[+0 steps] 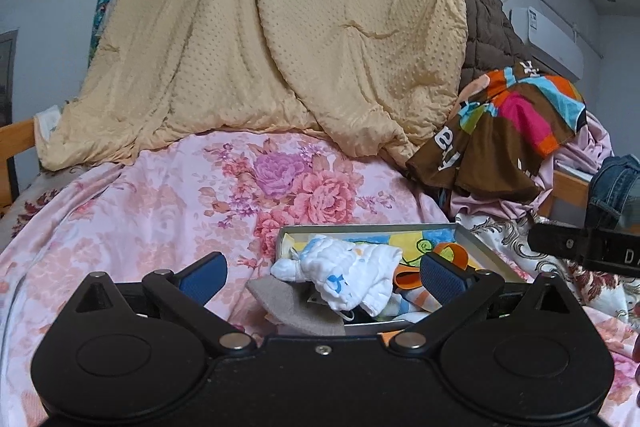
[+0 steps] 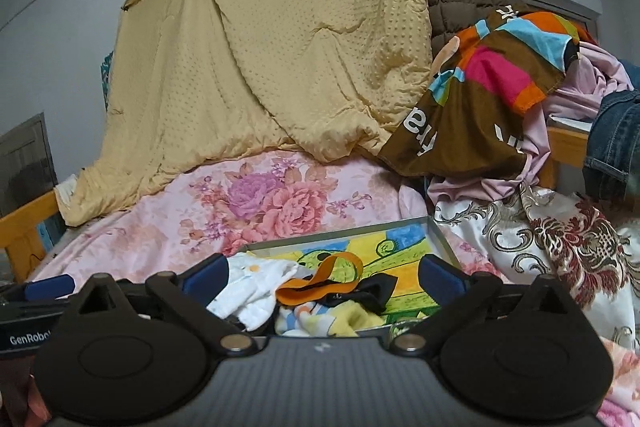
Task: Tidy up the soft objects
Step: 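Move both open tools back over the remaining items beside the tray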
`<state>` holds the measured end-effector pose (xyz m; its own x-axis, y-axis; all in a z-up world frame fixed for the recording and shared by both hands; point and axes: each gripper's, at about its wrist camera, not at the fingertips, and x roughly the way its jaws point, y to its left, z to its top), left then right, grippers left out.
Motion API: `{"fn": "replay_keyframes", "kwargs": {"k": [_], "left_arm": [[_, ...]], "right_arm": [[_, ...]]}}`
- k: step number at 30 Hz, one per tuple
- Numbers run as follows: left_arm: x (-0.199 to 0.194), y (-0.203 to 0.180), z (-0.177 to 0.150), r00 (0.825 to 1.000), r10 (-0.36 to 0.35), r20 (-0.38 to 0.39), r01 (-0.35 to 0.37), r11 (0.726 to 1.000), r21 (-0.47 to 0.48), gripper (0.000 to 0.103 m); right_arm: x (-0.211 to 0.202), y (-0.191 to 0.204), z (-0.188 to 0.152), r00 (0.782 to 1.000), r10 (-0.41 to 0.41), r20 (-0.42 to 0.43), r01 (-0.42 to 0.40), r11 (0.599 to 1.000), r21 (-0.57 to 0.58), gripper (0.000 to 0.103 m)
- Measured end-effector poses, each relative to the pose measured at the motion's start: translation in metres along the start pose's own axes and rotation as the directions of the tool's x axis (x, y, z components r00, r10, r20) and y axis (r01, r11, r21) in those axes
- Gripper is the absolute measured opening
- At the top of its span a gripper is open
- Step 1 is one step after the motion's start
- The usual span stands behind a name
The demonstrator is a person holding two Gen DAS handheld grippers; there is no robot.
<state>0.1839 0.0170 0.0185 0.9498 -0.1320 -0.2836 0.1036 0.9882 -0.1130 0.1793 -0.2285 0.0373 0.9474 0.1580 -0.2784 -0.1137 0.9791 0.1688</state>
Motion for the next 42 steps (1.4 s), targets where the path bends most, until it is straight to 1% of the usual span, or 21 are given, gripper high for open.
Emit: {"fn": "replay_keyframes", "kwargs": {"k": [3, 8, 11, 14, 17, 21, 25, 29, 33, 38, 42], "left_arm": [[-0.013, 0.002, -0.003, 1.000, 0.007, -0.002, -0.007, 1.000, -0.024, 0.102], [-0.029, 0.004, -0.011, 0.999, 0.043, -0.018, -0.043, 0.999, -0.014, 0.102], [-0.039, 0.006, -0.014, 0.998, 0.050, -0.024, -0.051, 0.998, -0.033, 0.102], [-0.049, 0.008, -0.019, 0.998, 0.042, -0.044, -0.044, 0.997, -0.061, 0.102], [-0.058, 0.005, -0.024, 0.998, 0.033, -0.050, -0.035, 0.998, -0.051, 0.102], [-0.070, 0.001, -0.033, 0.997, 0.037, -0.066, -0.039, 0.999, -0.024, 0.102], [-0.082, -0.002, -0.038, 0.997, 0.039, -0.069, -0.040, 0.999, -0.008, 0.102], [-0.090, -0.002, -0.039, 0.995, 0.045, -0.093, -0.047, 0.999, -0.019, 0.102], [-0.097, 0.004, -0.043, 0.989, 0.024, -0.148, -0.035, 0.997, -0.070, 0.102], [-0.097, 0.003, -0.049, 0.977, 0.023, -0.213, -0.034, 0.998, -0.050, 0.102], [-0.087, -0.001, -0.058, 0.953, 0.021, -0.301, -0.029, 0.999, -0.020, 0.102]], "right_arm": [[-0.010, 0.002, -0.002, 1.000, 0.006, 0.001, -0.006, 1.000, 0.001, 0.103], [-0.020, 0.005, -0.006, 1.000, -0.009, -0.004, 0.009, 1.000, -0.012, 0.103], [-0.035, 0.008, -0.013, 1.000, -0.026, -0.003, 0.026, 0.999, -0.039, 0.103], [-0.049, 0.011, -0.020, 0.999, -0.033, -0.009, 0.033, 0.998, -0.060, 0.103], [-0.060, 0.014, -0.025, 0.999, -0.018, -0.030, 0.016, 0.997, -0.069, 0.103], [-0.072, 0.018, -0.030, 0.999, -0.007, -0.042, 0.003, 0.995, -0.098, 0.103], [-0.084, 0.023, -0.034, 0.999, 0.010, -0.053, -0.016, 0.994, -0.104, 0.103], [-0.093, 0.024, -0.040, 0.996, 0.028, -0.080, -0.037, 0.994, -0.105, 0.103], [-0.098, 0.021, -0.045, 0.992, 0.031, -0.122, -0.041, 0.996, -0.084, 0.103], [-0.100, 0.018, -0.052, 0.980, 0.010, -0.197, -0.023, 0.998, -0.063, 0.103], [-0.098, 0.017, -0.058, 0.970, 0.001, -0.244, -0.017, 0.998, -0.064, 0.103]]}}
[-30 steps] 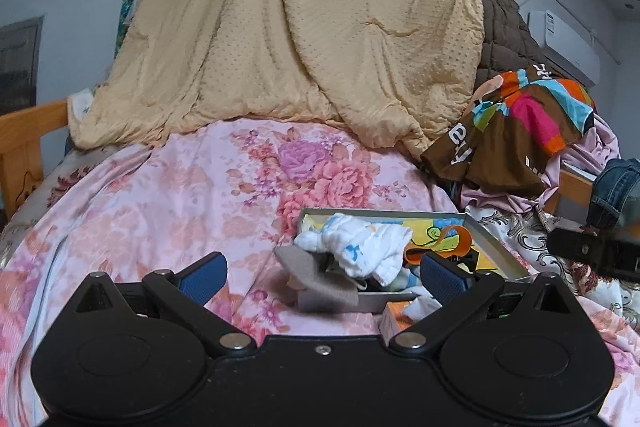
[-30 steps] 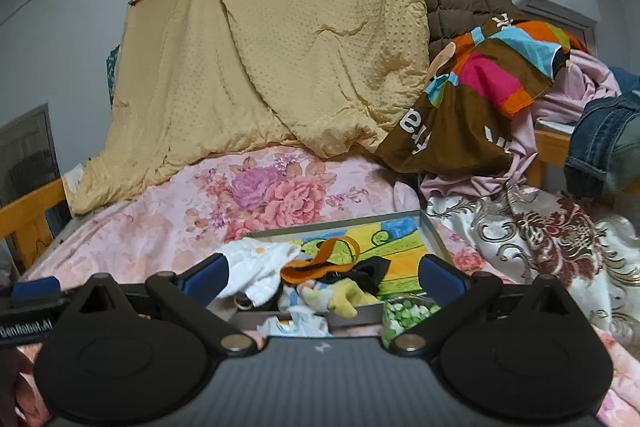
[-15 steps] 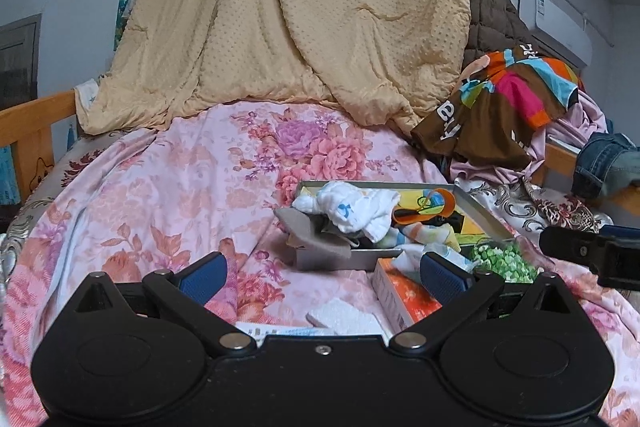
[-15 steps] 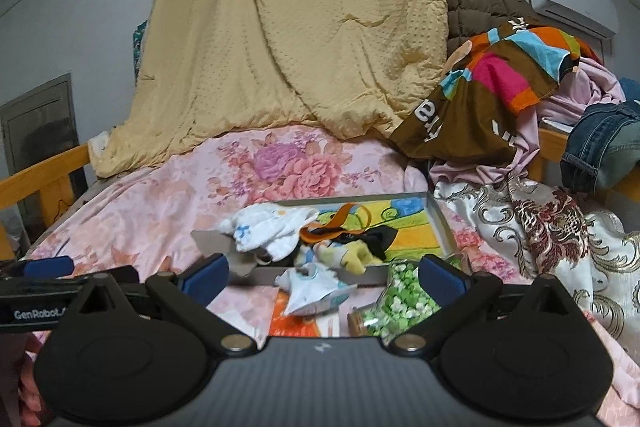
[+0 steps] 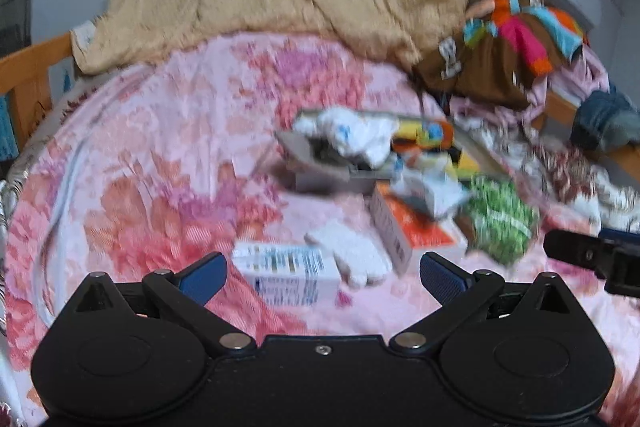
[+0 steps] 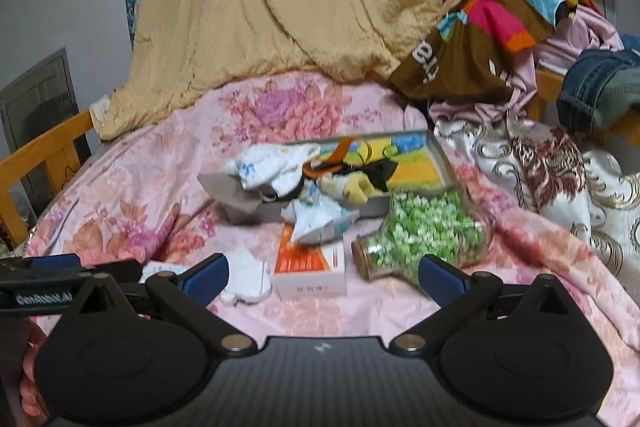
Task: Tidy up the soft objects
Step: 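Move both open tools back over the remaining items beside the tray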
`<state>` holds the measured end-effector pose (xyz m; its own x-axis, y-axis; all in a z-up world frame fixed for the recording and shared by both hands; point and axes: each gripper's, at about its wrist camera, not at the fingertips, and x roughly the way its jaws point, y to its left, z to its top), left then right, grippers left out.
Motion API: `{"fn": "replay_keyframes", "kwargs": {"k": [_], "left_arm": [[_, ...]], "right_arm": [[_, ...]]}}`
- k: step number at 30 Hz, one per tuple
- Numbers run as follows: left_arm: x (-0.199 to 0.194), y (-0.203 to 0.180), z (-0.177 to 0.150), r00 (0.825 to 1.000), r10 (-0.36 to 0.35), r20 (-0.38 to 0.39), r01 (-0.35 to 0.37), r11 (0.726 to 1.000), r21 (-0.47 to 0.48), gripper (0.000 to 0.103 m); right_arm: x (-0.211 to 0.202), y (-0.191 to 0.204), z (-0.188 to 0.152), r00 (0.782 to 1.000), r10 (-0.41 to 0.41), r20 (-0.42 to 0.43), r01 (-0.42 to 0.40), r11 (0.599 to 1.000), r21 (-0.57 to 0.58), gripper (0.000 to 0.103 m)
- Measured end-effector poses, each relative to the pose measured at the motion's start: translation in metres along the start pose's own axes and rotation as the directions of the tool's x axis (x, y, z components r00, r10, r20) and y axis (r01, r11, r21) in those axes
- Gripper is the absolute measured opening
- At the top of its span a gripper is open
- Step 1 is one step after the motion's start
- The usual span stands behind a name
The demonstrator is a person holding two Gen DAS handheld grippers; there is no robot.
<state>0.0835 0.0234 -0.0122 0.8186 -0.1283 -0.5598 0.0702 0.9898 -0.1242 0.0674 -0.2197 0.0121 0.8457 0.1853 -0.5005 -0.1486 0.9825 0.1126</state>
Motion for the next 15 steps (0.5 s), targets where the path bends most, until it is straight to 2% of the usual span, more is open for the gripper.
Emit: {"fn": "replay_keyframes", "kwargs": {"k": [6, 9, 15], "left_arm": [[0.013, -0.003, -0.006, 0.997, 0.000, -0.077, 0.002, 1.000, 0.025, 0.102], [0.020, -0.003, -0.005, 0.993, -0.013, -0.116, 0.016, 1.000, 0.024, 0.102], [0.040, -0.001, 0.001, 0.986, -0.021, -0.168, 0.028, 0.999, 0.039, 0.102]], "right_arm": [[0.013, -0.001, -0.005, 0.996, -0.015, -0.088, 0.016, 1.000, 0.010, 0.103], [0.024, -0.007, -0.007, 0.985, 0.035, -0.167, -0.027, 0.998, 0.051, 0.103], [0.039, -0.015, -0.003, 0.973, 0.040, -0.229, -0.027, 0.998, 0.062, 0.103]]}}
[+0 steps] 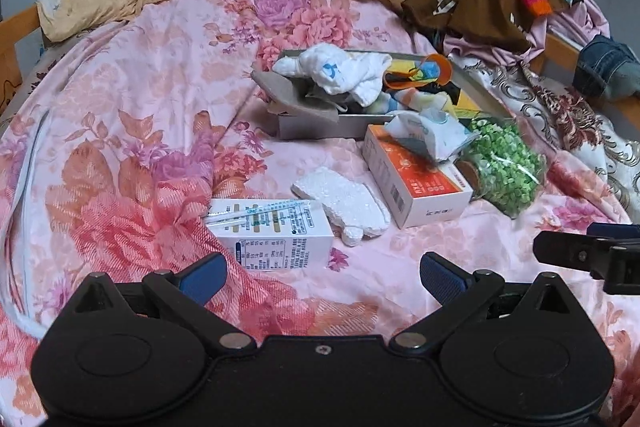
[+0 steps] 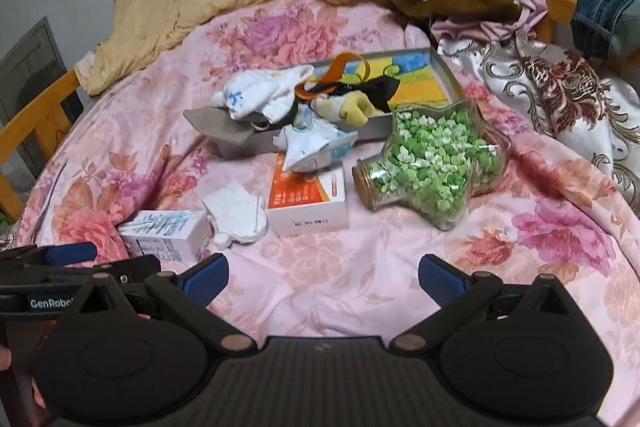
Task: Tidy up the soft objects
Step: 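Move both open tools back over the remaining items beside the tray, then grasp the white foam sheet with the left tool while the right tool grasps the white printed packet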
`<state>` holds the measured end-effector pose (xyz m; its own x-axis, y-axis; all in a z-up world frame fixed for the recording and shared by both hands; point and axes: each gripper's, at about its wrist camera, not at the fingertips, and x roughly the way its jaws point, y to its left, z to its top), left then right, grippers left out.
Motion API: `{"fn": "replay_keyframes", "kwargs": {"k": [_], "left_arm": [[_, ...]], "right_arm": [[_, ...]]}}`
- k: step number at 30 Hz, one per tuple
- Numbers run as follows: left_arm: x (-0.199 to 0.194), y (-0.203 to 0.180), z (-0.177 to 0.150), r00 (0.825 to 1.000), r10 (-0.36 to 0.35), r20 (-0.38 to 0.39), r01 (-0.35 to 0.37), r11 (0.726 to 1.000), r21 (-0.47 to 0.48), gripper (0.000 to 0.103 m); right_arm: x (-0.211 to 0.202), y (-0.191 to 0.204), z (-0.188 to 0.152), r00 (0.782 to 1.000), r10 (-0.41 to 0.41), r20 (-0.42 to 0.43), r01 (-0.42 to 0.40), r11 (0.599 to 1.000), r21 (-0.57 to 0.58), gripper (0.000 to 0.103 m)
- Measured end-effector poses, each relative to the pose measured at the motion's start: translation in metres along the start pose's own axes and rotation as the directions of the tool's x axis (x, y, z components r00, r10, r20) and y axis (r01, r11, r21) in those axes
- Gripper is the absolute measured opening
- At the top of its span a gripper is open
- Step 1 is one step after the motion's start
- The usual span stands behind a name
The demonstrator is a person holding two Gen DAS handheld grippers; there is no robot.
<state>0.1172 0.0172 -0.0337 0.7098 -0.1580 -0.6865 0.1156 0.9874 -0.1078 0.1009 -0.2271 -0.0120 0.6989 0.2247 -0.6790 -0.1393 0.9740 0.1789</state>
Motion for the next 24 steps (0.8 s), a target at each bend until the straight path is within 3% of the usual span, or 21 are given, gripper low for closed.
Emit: {"fn": "replay_keyframes", "kwargs": {"k": [5, 9, 14, 24], "left_arm": [[0.016, 0.000, 0.008, 1.000, -0.003, -0.031, 0.003, 1.000, 0.019, 0.102], [0.025, -0.003, 0.014, 0.999, -0.003, -0.033, 0.006, 0.996, 0.089, 0.102], [0.041, -0.009, 0.018, 0.997, -0.023, -0.068, 0.036, 0.983, 0.182, 0.102], [0.061, -0.015, 0.030, 0.996, -0.067, -0.057, 0.081, 0.946, 0.314, 0.102]], "right_arm": [[0.016, -0.002, 0.011, 0.999, -0.013, -0.035, 0.012, 0.999, -0.044, 0.103], [0.025, -0.001, 0.019, 0.999, -0.012, -0.041, 0.006, 0.990, -0.139, 0.103], [0.029, 0.001, 0.028, 1.000, -0.012, 0.021, 0.016, 0.968, -0.251, 0.103], [0.044, -0.011, 0.040, 0.995, 0.059, 0.085, -0.044, 0.985, -0.170, 0.103]]}}
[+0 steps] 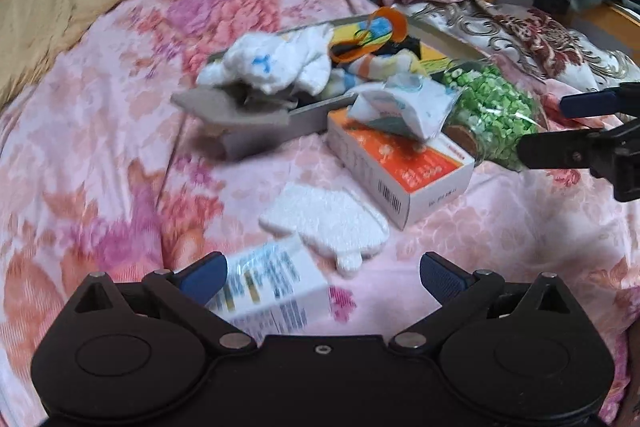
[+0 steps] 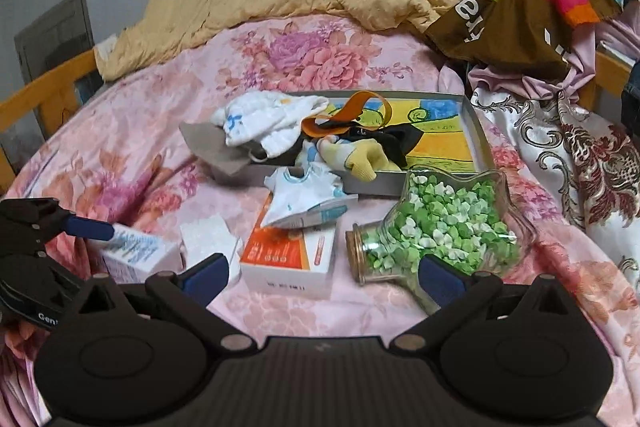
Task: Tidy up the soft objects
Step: 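Grasp the white foam sheet with the left tool while the right tool grasps the white printed packet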
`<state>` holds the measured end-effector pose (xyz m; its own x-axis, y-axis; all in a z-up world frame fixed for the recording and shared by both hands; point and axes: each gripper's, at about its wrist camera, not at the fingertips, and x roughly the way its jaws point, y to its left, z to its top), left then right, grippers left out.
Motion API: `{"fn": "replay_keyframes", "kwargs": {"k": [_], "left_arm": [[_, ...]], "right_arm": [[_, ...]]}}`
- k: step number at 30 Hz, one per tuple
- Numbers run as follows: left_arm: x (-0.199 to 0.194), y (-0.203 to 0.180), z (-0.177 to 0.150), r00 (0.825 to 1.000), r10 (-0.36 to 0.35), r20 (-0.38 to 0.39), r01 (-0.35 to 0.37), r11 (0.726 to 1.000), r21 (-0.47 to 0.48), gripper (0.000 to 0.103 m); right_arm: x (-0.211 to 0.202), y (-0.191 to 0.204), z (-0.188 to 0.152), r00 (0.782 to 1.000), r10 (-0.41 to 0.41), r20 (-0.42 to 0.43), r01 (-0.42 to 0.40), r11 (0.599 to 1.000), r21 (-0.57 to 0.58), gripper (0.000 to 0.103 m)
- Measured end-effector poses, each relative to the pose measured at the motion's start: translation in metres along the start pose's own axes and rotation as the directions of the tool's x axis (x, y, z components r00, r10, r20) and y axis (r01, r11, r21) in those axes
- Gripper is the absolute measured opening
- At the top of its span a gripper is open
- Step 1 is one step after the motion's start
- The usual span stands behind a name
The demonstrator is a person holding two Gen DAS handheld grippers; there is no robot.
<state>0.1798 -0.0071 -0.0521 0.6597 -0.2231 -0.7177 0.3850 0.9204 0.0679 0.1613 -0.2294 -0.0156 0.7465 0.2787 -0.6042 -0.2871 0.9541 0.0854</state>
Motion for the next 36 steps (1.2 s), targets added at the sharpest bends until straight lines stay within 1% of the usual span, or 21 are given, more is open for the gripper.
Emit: {"fn": "replay_keyframes", "kwargs": {"k": [4, 8, 10, 14, 16, 22, 32, 36], "left_arm": [[0.008, -0.001, 0.005, 1.000, -0.010, 0.017, 0.008, 0.993, 0.122, 0.102], [0.020, -0.003, 0.005, 1.000, -0.004, 0.022, -0.001, 0.973, 0.233, 0.102], [0.024, -0.001, 0.004, 1.000, -0.009, 0.018, 0.004, 0.971, 0.238, 0.102], [0.032, 0.004, 0.006, 0.999, -0.049, -0.001, 0.048, 0.976, 0.213, 0.102], [0.037, 0.004, 0.007, 0.998, -0.060, -0.008, 0.060, 0.974, 0.219, 0.102], [0.053, 0.008, 0.009, 0.995, -0.095, -0.037, 0.102, 0.964, 0.247, 0.102], [0.070, 0.014, 0.009, 0.991, -0.124, -0.042, 0.131, 0.962, 0.240, 0.102], [0.079, 0.011, 0.007, 0.991, -0.125, -0.055, 0.136, 0.953, 0.271, 0.102]], "right_arm": [[0.009, 0.003, 0.001, 1.000, 0.022, 0.022, -0.022, 1.000, -0.016, 0.103], [0.018, 0.006, 0.005, 0.998, 0.021, 0.055, -0.019, 0.999, -0.035, 0.103], [0.021, 0.006, 0.007, 0.997, 0.018, 0.075, -0.016, 0.999, -0.033, 0.103], [0.030, 0.004, 0.013, 0.994, 0.010, 0.107, -0.007, 1.000, -0.026, 0.103], [0.036, 0.002, 0.016, 0.994, 0.005, 0.113, -0.002, 1.000, -0.021, 0.103], [0.053, 0.001, 0.024, 0.994, 0.007, 0.112, -0.006, 1.000, -0.010, 0.103], [0.065, 0.009, 0.026, 0.994, 0.012, 0.109, -0.005, 0.998, -0.062, 0.103], [0.073, 0.014, 0.026, 0.995, 0.020, 0.099, -0.010, 0.995, -0.102, 0.103]]}}
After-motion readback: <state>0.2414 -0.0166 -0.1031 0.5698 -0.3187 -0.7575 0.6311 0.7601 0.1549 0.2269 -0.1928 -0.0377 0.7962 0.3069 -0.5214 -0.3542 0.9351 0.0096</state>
